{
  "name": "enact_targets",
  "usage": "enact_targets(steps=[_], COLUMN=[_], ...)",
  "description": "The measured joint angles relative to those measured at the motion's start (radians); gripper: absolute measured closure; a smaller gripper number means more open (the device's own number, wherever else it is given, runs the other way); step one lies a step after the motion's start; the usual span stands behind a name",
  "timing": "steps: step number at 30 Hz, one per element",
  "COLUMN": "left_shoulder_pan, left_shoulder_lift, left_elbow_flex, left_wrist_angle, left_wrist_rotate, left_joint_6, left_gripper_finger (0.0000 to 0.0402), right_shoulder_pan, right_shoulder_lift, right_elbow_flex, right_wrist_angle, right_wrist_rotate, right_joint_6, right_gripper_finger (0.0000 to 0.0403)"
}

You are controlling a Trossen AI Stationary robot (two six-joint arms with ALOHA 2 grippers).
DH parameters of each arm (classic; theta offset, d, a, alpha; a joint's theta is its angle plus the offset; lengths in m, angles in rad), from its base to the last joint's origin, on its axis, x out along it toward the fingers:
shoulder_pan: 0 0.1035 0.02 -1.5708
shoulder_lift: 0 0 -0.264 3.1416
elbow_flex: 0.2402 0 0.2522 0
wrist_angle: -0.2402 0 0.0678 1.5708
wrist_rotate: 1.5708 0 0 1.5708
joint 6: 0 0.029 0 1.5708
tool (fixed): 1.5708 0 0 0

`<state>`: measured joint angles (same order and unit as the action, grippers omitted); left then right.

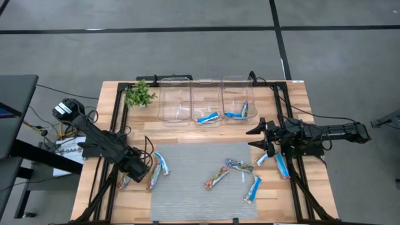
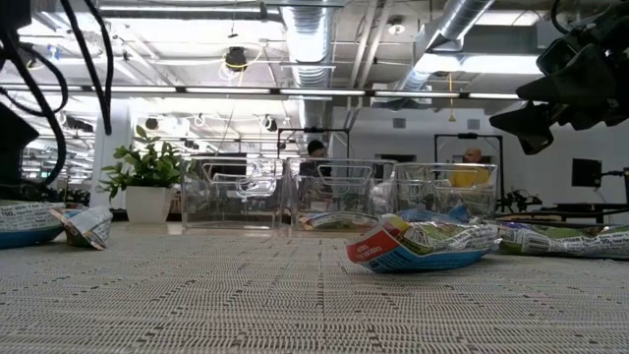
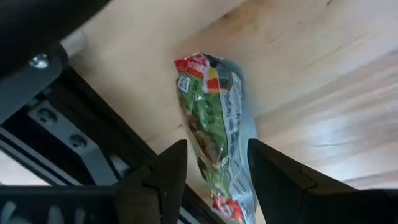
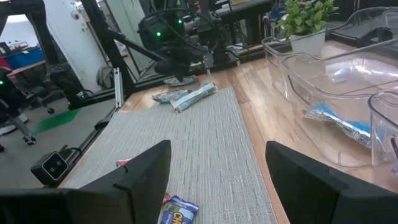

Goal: Pick and place Granola Bars by type
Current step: Put the red granola bar into the left transparent bin

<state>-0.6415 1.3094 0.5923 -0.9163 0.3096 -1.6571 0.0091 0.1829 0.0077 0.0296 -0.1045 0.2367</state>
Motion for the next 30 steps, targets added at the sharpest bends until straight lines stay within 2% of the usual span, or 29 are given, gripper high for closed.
enact_targets(steps=[13,24,27,30], left_shoulder_pan=[0.001,0.001,0.001,0.004], left_shoulder_lift=[-0.003,-0.002,-0.005,-0.017], left_elbow_flex=[-0.089,-0.089,-0.074,-0.055], left_wrist_angle=[0.144,0.175,0.170,0.174], left_wrist_rotate=[-0.010,-0.045,-0.075,-0.155], left_joint_6=[-0.016,0.009,0.015,0.021], left_gripper_finger=[0.0244,0.0351,0.0362,0.0361], right_shoulder_pan=[0.000,0.000,0.000,0.000], right_shoulder_lift=[0.000,0.000,0.000,0.000], right_elbow_flex=[0.000,0.000,0.000,0.000], right_wrist_angle=[0.000,0.000,0.000,0.000], right_wrist_rotate=[0.000,0.000,0.000,0.000], right_joint_6=[0.000,0.000,0.000,0.000], right_gripper_finger=[0.0148,0.0148,0.0148,0.0148])
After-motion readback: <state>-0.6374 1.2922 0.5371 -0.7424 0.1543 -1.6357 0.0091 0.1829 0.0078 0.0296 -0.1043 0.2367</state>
